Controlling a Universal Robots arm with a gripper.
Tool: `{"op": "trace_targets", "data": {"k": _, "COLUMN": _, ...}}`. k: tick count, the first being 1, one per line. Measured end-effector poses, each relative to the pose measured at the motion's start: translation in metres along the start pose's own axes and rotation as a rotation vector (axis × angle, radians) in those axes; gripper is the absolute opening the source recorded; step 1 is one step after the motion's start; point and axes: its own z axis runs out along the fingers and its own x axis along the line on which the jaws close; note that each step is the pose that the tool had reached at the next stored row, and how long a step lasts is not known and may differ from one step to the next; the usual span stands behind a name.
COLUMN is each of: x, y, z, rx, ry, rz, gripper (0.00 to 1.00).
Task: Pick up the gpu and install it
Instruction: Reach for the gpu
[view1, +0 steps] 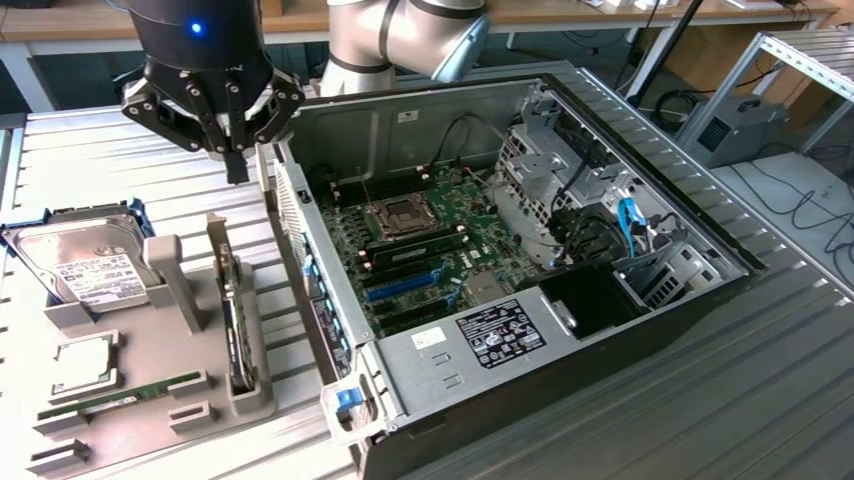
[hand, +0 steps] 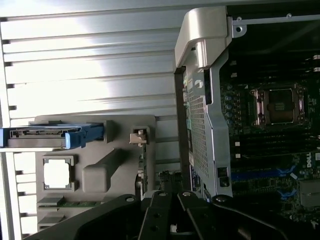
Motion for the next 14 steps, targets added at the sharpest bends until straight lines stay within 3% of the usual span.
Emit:
{"op": "trace_targets", "data": {"k": 8, "x": 0.002, "y": -0.0006, "z": -0.0001, "rx": 0.0001, "ry": 0.0001, "rz": 0.000, "gripper": 0.11}}
{"op": "trace_targets", "data": {"k": 12, "x": 0.001, "y": -0.0121, "z": -0.0005, "rx": 0.0000, "ry": 0.0000, "rz": 0.000, "gripper": 0.11}}
{"op": "trace_targets", "data": {"k": 14, "x": 0.001, "y": -0.0130, "z": -0.0005, "rx": 0.0003, "ry": 0.0000, "rz": 0.000, "gripper": 0.11}}
